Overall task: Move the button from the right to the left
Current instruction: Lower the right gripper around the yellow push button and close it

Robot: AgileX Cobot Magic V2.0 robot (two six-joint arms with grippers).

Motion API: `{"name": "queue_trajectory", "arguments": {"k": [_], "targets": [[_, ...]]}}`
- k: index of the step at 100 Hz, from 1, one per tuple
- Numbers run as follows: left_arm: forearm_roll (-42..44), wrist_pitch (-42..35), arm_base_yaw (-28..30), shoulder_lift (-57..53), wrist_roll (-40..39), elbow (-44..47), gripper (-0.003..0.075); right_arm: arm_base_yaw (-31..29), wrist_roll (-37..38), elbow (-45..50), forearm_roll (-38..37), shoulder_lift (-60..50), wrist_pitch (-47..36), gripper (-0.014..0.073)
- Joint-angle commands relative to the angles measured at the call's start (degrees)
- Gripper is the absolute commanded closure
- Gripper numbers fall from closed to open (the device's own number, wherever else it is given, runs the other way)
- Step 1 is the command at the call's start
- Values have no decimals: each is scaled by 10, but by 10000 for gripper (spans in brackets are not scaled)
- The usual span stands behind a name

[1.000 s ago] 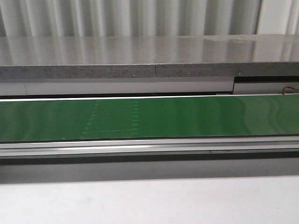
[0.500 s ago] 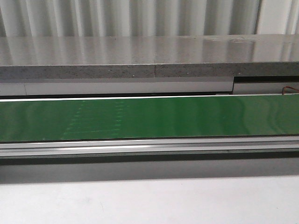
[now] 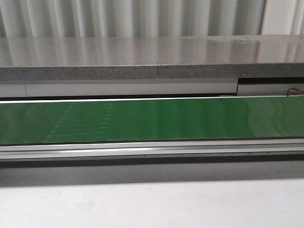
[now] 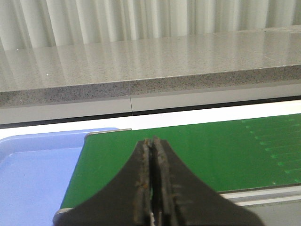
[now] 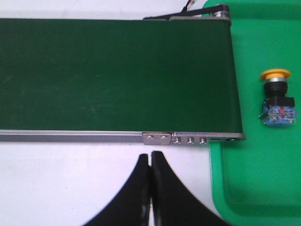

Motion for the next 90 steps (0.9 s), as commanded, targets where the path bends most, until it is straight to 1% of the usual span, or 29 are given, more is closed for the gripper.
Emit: {"name": "queue_trajectory", "arguments": {"k": [1, 8, 15, 22, 25, 27, 32, 34, 37, 39, 44, 47, 55, 63, 75, 90], "targets": [[-2, -45, 1, -19, -5, 23, 741, -1, -2, -40, 3, 38, -7, 659], [-2, -45, 1, -19, -5, 23, 741, -1, -2, -57, 3, 67, 9, 648], [-2, -45, 1, -19, -5, 23, 741, -1, -2, -71, 3, 93, 21, 589], [-2, -45, 1, -19, -5, 23, 741, -1, -2, -83, 3, 115, 30, 470], [-2, -45, 1, -19, -5, 23, 741, -1, -2, -88, 3, 122, 33, 393], [-2, -45, 1, -19, -5, 23, 741, -1, -2, -90, 3, 127, 33, 361], [-2, -45, 1, -19, -5, 23, 741, -1, -2, -94, 3, 137, 34, 228], [-2, -45, 1, -19, -5, 23, 741, -1, -2, -95, 3, 140, 33, 196], [-2, -45, 1, -19, -5, 23, 741, -1, -2, -97, 3, 145, 35, 125], [-2, -45, 1, -19, -5, 23, 741, -1, -2, -99, 3, 149, 37, 90], [-2, -45, 1, -19, -5, 23, 741, -1, -2, -103, 5, 156, 41, 36], [-2, -45, 1, -19, -5, 23, 741, -1, -2, -105, 7, 161, 44, 25], [-2, -45, 1, -19, -5, 23, 741, -2, -2, -112, 6, 174, 47, 36], [-2, -45, 1, -19, -5, 23, 741, -17, -2, -123, 6, 182, 48, 36], [-2, -45, 1, -19, -5, 23, 741, -64, -2, -145, 6, 197, 55, 36], [-2, -45, 1, -19, -5, 23, 741, -140, -2, -173, -1, 227, 59, 42]]}}
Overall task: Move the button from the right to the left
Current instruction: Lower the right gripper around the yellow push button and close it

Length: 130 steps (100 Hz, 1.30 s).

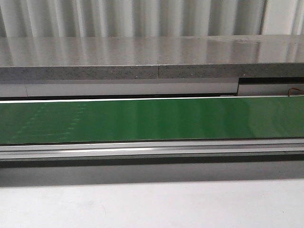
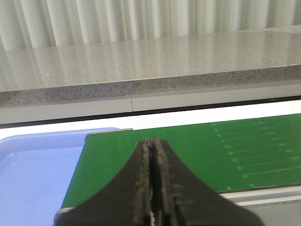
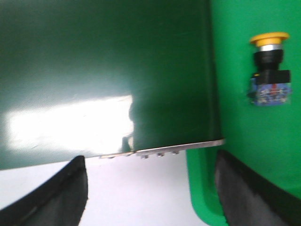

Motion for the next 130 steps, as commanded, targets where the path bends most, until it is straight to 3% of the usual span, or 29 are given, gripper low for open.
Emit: {"name": "queue_trajectory", "arguments": {"k": [1, 18, 32, 130], "targets": [[-2, -45, 1, -19, -5, 23, 741, -43, -2, -31, -10, 6, -12, 43], [-2, -45, 1, -19, -5, 23, 741, -119, -2, -60, -13, 53, -6, 54], [-2, -45, 1, -19, -5, 23, 741, -147, -8, -88, -22, 92, 14, 54], [-2, -45, 1, -19, -5, 23, 741, -153, -8, -190, -65, 333, 16, 54]]}}
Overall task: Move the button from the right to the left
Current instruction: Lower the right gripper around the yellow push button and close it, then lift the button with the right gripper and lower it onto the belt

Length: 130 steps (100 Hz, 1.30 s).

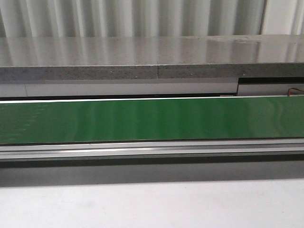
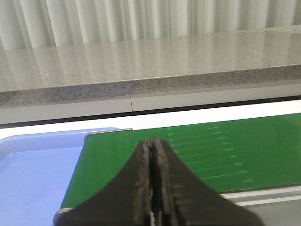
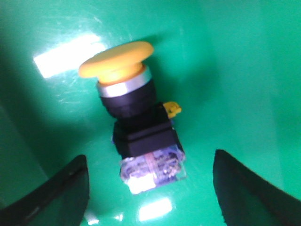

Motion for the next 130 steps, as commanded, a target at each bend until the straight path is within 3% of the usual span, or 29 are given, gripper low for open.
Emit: {"name": "queue_trajectory", "arguments": {"k": [1, 19, 38, 43, 68, 93, 130], "targets": [[-2, -45, 1, -19, -5, 23, 741, -5, -6, -18, -12, -14, -12, 54], [-2, -45, 1, -19, -5, 23, 741, -5, -6, -18, -13, 3, -17, 71], [-2, -45, 1, -19, -5, 23, 741, -5, -6, -18, -14, 3, -19, 347], [-2, -45, 1, -19, -5, 23, 741, -5, -6, -18, -14, 2, -22, 379], [-2, -45, 1, -19, -5, 23, 741, -3, -6, -18, -8, -19, -22, 377], [-2, -45, 1, -19, -5, 23, 741, 15, -6, -18, 26, -118, -8, 377], [-2, -45, 1, -19, -5, 23, 741, 125, -6, -14, 54, -193, 69, 377]]}}
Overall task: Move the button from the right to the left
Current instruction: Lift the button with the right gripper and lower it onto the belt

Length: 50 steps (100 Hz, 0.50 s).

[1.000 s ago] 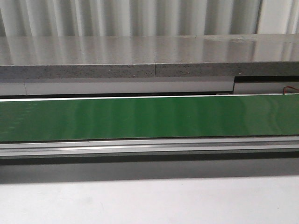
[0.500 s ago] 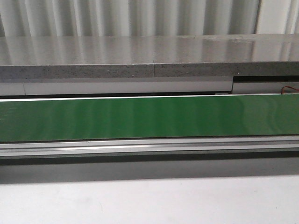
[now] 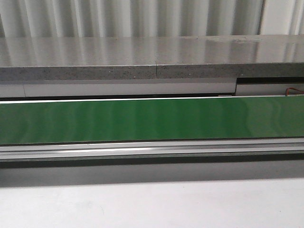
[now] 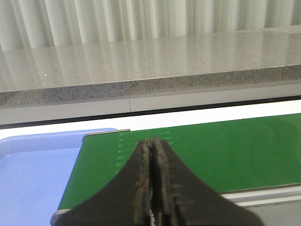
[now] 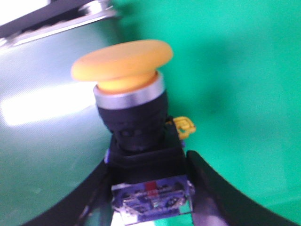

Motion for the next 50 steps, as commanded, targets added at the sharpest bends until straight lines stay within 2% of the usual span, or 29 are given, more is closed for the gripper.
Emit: {"name": "queue_trajectory", "arguments": {"k": [1, 20, 50], "targets": [[-2, -45, 1, -19, -5, 23, 741, 29, -6, -11, 3, -27, 13, 377], [-2, -45, 1, -19, -5, 23, 741, 74, -6, 29, 33, -24, -18, 377], [-2, -45, 1, -19, -5, 23, 741, 78, -6, 49, 36, 16, -34, 377]]}}
